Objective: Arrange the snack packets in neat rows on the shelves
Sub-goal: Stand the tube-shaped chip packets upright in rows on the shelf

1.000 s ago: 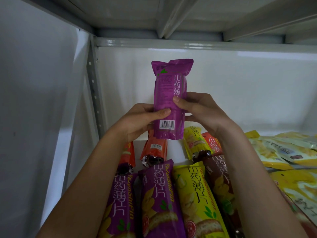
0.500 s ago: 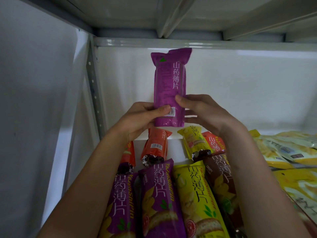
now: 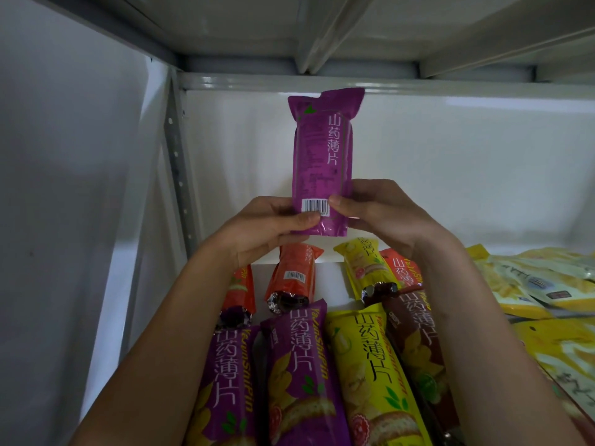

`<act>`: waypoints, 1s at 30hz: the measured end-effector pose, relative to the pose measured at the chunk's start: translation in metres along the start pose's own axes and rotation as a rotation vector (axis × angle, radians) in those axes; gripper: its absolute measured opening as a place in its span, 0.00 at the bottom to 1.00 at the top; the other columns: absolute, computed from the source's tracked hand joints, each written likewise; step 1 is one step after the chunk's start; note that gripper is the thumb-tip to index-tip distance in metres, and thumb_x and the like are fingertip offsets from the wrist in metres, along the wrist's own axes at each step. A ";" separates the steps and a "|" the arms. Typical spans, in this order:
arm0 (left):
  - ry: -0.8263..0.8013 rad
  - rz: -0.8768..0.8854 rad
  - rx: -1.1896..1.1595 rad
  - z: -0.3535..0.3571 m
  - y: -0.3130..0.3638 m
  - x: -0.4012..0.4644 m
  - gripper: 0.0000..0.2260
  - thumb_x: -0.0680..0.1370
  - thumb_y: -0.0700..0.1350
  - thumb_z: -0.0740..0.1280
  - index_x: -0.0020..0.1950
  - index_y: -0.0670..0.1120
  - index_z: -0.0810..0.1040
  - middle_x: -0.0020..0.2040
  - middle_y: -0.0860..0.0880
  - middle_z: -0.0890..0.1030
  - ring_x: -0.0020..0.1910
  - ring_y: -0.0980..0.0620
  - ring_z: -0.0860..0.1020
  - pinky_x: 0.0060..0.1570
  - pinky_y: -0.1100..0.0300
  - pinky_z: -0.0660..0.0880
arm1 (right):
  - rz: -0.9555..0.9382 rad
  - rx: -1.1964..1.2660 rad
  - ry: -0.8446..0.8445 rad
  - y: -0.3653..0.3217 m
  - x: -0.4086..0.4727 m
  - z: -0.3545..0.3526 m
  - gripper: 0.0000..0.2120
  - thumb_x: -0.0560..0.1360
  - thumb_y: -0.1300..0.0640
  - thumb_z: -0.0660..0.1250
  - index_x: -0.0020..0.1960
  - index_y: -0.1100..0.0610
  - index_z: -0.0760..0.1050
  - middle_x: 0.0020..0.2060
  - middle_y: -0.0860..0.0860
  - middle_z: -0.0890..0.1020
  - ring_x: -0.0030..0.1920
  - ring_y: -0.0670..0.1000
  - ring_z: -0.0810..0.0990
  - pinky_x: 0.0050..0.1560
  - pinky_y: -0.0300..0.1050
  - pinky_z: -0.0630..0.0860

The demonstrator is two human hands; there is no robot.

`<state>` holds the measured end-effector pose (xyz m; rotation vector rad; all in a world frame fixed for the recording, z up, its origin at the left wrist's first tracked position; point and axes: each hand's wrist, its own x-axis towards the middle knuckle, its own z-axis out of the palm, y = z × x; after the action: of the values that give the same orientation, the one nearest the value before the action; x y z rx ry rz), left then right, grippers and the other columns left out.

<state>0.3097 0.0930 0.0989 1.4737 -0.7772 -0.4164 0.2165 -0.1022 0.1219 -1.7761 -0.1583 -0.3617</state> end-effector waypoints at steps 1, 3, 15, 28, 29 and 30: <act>0.010 0.010 0.006 0.001 0.000 0.000 0.25 0.71 0.44 0.76 0.68 0.44 0.81 0.61 0.44 0.86 0.63 0.47 0.84 0.68 0.50 0.77 | -0.018 -0.005 0.038 0.000 0.001 0.001 0.13 0.79 0.61 0.72 0.64 0.61 0.82 0.54 0.55 0.88 0.53 0.52 0.88 0.54 0.44 0.85; 0.100 0.059 0.047 0.005 0.003 0.002 0.26 0.70 0.45 0.78 0.69 0.45 0.81 0.61 0.45 0.86 0.61 0.48 0.84 0.66 0.53 0.79 | -0.042 -0.024 0.150 0.000 0.003 0.002 0.11 0.78 0.62 0.74 0.60 0.62 0.83 0.50 0.56 0.88 0.50 0.53 0.88 0.52 0.45 0.85; 0.218 0.133 -0.046 0.010 0.009 0.003 0.14 0.84 0.42 0.67 0.69 0.41 0.80 0.59 0.44 0.87 0.60 0.45 0.85 0.65 0.51 0.80 | -0.103 -0.136 0.288 0.004 0.006 -0.001 0.08 0.83 0.61 0.67 0.60 0.59 0.82 0.55 0.59 0.85 0.51 0.53 0.84 0.56 0.50 0.82; 0.296 0.174 0.092 0.012 0.002 0.008 0.20 0.84 0.57 0.63 0.72 0.50 0.77 0.59 0.53 0.87 0.56 0.55 0.86 0.58 0.58 0.82 | 0.053 -0.015 0.161 0.007 0.009 0.005 0.15 0.81 0.51 0.71 0.61 0.61 0.82 0.51 0.56 0.88 0.52 0.55 0.88 0.56 0.49 0.84; 0.298 0.172 0.075 0.011 0.002 0.007 0.18 0.84 0.56 0.64 0.70 0.50 0.79 0.57 0.54 0.87 0.55 0.55 0.86 0.60 0.56 0.81 | 0.050 -0.013 0.192 0.007 0.011 0.006 0.17 0.79 0.50 0.74 0.60 0.61 0.82 0.51 0.56 0.88 0.52 0.56 0.88 0.54 0.50 0.85; 0.269 0.161 0.050 0.010 0.002 0.006 0.15 0.84 0.54 0.65 0.67 0.50 0.80 0.56 0.53 0.88 0.55 0.54 0.86 0.61 0.55 0.81 | 0.050 -0.002 0.216 0.007 0.011 0.007 0.18 0.77 0.50 0.76 0.60 0.62 0.82 0.51 0.56 0.88 0.51 0.55 0.88 0.52 0.49 0.86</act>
<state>0.3066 0.0815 0.1015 1.4648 -0.6871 -0.0745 0.2302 -0.0977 0.1176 -1.7272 0.0397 -0.5149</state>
